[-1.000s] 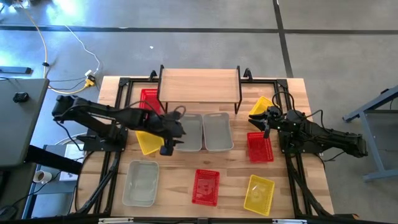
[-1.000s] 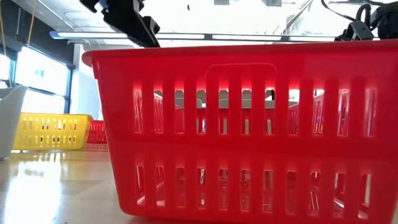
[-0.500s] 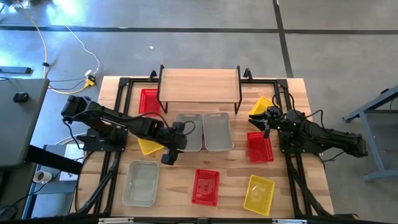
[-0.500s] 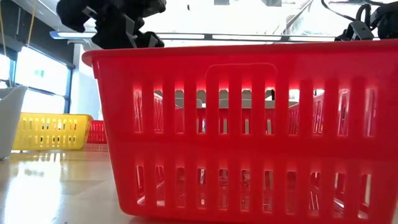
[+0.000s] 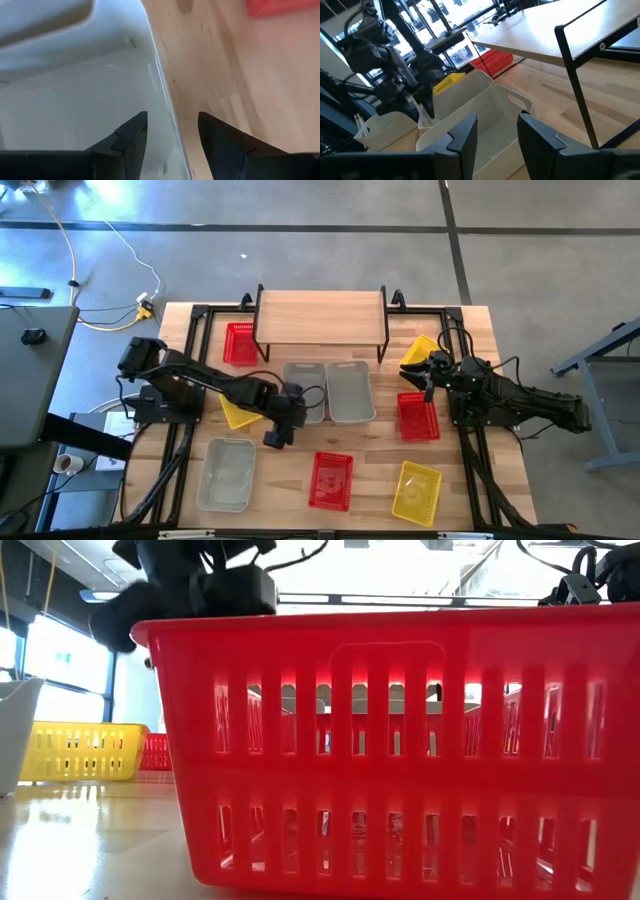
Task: Stack baskets on shelf by color
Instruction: Put the top left gray bin on the shelf
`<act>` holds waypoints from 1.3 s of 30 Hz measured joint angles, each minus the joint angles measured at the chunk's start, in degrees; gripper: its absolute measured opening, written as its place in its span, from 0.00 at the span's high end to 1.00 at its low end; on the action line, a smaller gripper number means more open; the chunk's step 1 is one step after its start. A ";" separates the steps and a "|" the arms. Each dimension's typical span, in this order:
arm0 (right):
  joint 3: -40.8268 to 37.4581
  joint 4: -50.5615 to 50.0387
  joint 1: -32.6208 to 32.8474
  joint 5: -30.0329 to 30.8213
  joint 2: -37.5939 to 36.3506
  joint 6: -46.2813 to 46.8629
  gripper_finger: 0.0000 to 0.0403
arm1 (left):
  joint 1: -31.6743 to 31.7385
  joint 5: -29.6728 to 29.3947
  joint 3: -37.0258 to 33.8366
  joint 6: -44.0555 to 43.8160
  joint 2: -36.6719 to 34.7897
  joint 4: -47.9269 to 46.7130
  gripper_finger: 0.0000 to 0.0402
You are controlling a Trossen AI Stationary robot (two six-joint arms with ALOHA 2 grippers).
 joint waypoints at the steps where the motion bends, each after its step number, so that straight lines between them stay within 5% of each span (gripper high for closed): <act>1: 0.00 0.00 0.00 0.02 0.00 0.00 0.69 | 0.02 0.00 -0.02 -0.02 0.80 -0.19 0.59; 10: 0.02 0.00 0.00 0.01 -0.02 0.00 0.69 | 0.02 -2.03 -0.02 -0.47 4.06 -0.31 0.64; 19: 0.00 0.00 0.00 0.00 -0.02 0.00 0.69 | 0.02 -0.04 -0.02 -0.21 4.05 -2.32 0.97; 39: 0.02 0.00 0.00 0.02 -0.07 0.00 0.69 | 0.04 -3.74 -0.04 -5.43 -9.40 -9.79 1.00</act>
